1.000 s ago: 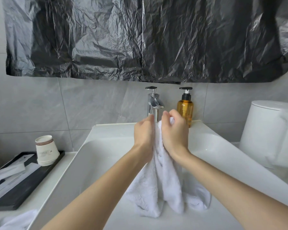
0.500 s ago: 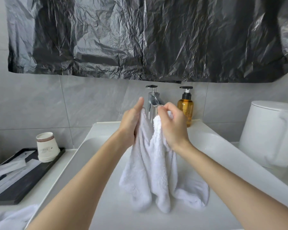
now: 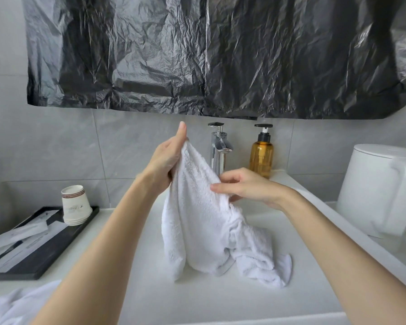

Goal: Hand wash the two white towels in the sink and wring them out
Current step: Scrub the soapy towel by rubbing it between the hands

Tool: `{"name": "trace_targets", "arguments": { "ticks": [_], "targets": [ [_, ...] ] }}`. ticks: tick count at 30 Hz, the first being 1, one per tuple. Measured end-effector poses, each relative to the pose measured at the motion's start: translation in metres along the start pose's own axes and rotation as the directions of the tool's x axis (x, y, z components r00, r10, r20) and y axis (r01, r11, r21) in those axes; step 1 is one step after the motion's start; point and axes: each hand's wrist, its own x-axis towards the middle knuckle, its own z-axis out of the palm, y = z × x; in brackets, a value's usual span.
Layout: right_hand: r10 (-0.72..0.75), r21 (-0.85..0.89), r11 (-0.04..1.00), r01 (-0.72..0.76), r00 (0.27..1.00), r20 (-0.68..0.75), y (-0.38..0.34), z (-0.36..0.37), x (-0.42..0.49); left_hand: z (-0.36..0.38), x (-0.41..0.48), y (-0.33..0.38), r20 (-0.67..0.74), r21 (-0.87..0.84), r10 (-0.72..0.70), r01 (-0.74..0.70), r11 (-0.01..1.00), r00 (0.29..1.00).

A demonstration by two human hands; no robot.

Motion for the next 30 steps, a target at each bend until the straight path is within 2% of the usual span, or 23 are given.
{"name": "trace_targets", "arguments": {
  "ticks": [2,3,5,7,9,10,12,13,15,17,19,20,22,23,25,27,28,30],
  "targets": [
    [0.002,0.1,0.995,-0.004,1.0,0.021,-0.002,-0.002,-0.001,0.0,0.001,-0.002,0.008,0.043,0.031,-0.031,0.999,0.999],
    [-0.002,0.169,0.986,0.007,1.0,-0.031,-0.003,-0.005,-0.001,-0.001,0.002,-0.004,-0.021,0.076,0.05,-0.048,0.996,0.999],
    [-0.07,0.227,0.965,0.134,0.96,-0.271,-0.004,-0.015,0.0,-0.003,0.003,-0.009,-0.067,0.184,0.118,-0.104,0.977,0.991],
    [-0.146,0.189,0.943,0.276,0.848,-0.51,-0.007,-0.025,-0.003,-0.003,0.004,-0.014,-0.001,0.314,0.152,-0.144,0.939,0.988],
    [-0.164,0.175,0.921,0.349,0.753,-0.637,-0.008,-0.032,-0.008,0.0,0.003,-0.02,0.169,0.479,0.086,-0.158,0.863,0.982],
    [-0.171,0.166,0.914,0.37,0.723,-0.669,-0.008,-0.035,-0.011,0.003,0.003,-0.024,0.232,0.592,0.029,-0.164,0.789,0.972],
    [-0.166,0.17,0.903,0.395,0.684,-0.711,-0.008,-0.038,-0.014,0.006,0.005,-0.03,0.27,0.741,-0.084,-0.152,0.654,0.959],
    [-0.15,0.179,0.898,0.401,0.663,-0.733,-0.009,-0.041,-0.015,0.006,0.004,-0.031,0.271,0.75,-0.134,-0.122,0.65,0.953],
    [-0.109,0.182,0.908,0.376,0.634,-0.766,-0.008,-0.046,-0.018,0.002,0.004,-0.031,0.31,0.68,-0.184,-0.082,0.729,0.933],
    [-0.096,0.135,0.946,0.293,0.655,-0.75,-0.004,-0.05,-0.021,-0.005,0.002,-0.026,0.318,0.54,-0.157,-0.042,0.841,0.935],
    [-0.079,0.058,0.985,0.164,0.721,-0.688,0.0,-0.05,-0.021,-0.012,0.0,-0.02,0.26,0.372,-0.111,0.007,0.928,0.959],
    [-0.051,0.032,0.995,0.095,0.754,-0.655,0.003,-0.049,-0.018,-0.014,0.0,-0.017,0.208,0.323,-0.089,0.018,0.946,0.974],
    [0.018,-0.012,0.999,-0.03,0.833,-0.553,0.007,-0.045,-0.012,-0.016,0.002,-0.013,0.09,0.398,0.006,-0.041,0.917,0.996],
    [0.047,-0.065,0.994,-0.086,0.886,-0.461,0.011,-0.042,-0.009,-0.016,0.003,-0.012,0.051,0.49,0.096,-0.109,0.865,0.994],
    [0.145,-0.235,0.954,-0.184,0.973,-0.177,0.014,-0.035,-0.007,-0.015,0.005,-0.013,0.058,0.669,0.315,-0.271,0.693,0.947],
    [0.248,-0.321,0.921,-0.22,0.968,0.049,0.014,-0.03,-0.012,-0.014,0.006,-0.016,0.087,0.806,0.432,-0.318,0.499,0.898],
    [0.247,-0.317,0.924,-0.212,0.966,0.073,0.015,-0.03,-0.013,-0.015,0.006,-0.018,0.078,0.869,0.446,-0.28,0.408,0.892],
    [0.17,-0.272,0.948,-0.168,0.985,-0.016,0.016,-0.032,-0.014,-0.017,0.004,-0.02,0.037,0.939,0.457,-0.188,0.289,0.889]
  ]
}}
